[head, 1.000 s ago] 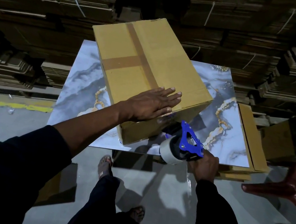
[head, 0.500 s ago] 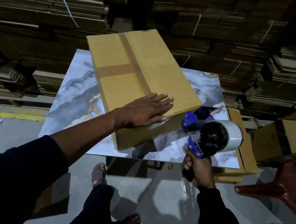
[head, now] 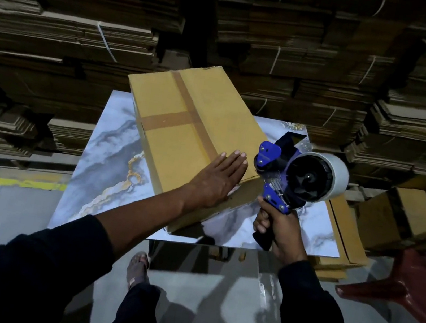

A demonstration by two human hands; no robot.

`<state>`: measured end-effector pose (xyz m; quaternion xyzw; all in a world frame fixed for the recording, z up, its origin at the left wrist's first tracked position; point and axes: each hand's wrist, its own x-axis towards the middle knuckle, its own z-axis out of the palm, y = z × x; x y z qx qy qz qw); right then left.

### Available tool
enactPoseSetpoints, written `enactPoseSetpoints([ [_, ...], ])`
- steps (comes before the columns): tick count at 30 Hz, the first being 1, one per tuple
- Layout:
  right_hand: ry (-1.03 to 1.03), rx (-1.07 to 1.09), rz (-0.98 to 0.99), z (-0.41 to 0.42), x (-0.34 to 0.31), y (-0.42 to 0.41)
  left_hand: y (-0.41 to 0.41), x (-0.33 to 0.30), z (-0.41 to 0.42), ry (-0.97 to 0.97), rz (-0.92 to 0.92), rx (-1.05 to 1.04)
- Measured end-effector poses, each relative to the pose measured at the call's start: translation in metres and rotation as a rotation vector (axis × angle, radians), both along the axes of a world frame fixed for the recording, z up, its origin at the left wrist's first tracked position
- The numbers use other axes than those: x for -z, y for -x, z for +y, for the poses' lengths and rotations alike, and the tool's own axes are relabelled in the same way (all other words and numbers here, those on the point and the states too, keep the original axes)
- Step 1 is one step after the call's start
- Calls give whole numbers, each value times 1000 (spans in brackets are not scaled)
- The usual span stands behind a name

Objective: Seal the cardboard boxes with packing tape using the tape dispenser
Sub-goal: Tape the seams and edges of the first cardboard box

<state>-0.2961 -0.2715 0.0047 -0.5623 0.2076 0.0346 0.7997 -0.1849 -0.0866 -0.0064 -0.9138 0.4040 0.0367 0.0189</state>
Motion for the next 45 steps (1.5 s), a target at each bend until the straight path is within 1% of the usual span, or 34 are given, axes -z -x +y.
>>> enactPoseSetpoints([
  [4, -37, 12, -16, 1, -15, -7, 3, 8, 10, 101, -30, -15],
  [9, -40, -18, -15, 5, -20, -16, 7, 13, 5, 95, -51, 1],
  [12, 0, -26, -22, 10, -28, -26, -4, 12, 14, 89, -7, 95],
  [14, 37, -37, -27, 13, -34, -35, -11, 9, 21, 139, 48, 163],
  [16, 60, -58, -42, 17, -40, -47, -20, 5, 29, 182, 117, 171],
  [18, 62, -64, -56, 23, -47, -65, -34, 3, 42, 190, 131, 137],
  [21, 39, -51, -46, 35, -53, -94, -70, 3, 69, 166, 94, 51],
  [25, 8, -35, 0, 52, -51, -130, -138, -6, 106, 181, 64, -101],
  [28, 34, -11, 38, 57, -41, -150, -195, -6, 129, 228, 35, -212],
  [32, 44, -5, 88, 63, -28, -162, -262, -7, 150, 218, 8, -329],
  [36, 20, -10, 123, 62, -24, -167, -309, -6, 151, 222, 25, -353],
  [38, -5, -7, 125, 61, -24, -167, -324, -7, 149, 256, 32, -359],
  [42, -9, 43, 108, 62, -20, -165, -339, -13, 157, 382, 59, -344],
  [45, 18, 96, 95, 66, -16, -165, -346, -13, 176, 398, 109, -371],
])
